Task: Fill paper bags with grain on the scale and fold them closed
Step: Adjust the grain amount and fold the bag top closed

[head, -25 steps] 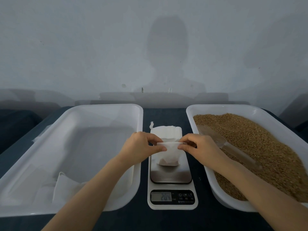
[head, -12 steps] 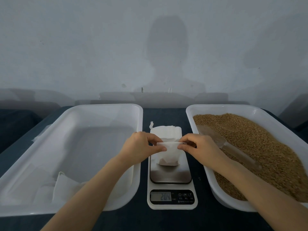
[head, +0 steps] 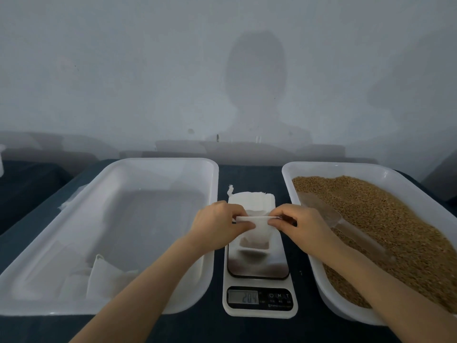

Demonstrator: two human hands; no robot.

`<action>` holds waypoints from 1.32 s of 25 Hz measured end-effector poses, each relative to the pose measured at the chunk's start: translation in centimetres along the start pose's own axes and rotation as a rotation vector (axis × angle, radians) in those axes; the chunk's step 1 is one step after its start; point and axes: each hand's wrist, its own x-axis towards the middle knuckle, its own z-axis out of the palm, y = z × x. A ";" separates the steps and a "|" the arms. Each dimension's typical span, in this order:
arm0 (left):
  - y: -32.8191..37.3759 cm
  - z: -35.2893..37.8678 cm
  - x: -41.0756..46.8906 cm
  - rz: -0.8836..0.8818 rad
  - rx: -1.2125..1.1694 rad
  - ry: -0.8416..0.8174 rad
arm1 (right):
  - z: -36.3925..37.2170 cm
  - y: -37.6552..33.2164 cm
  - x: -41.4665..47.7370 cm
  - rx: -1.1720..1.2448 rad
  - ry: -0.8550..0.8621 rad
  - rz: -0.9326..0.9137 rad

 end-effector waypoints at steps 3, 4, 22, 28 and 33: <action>1.0 -0.9 -0.8 -0.022 -0.343 0.072 | -0.2 -0.5 0.1 0.113 -0.015 0.076; 1.6 -1.2 -1.1 -0.015 -0.402 0.067 | -0.1 -0.7 0.1 0.155 -0.037 0.099; -10.6 -9.0 -11.6 -0.751 0.103 -0.299 | -0.8 -0.6 -0.8 0.081 -0.050 0.078; -11.0 -10.0 -11.8 -0.792 0.301 -0.476 | -1.3 -0.5 -0.9 0.076 0.048 0.085; -5.1 -7.9 -6.2 -0.497 0.738 -0.129 | -1.5 0.0 -0.7 0.052 0.171 0.162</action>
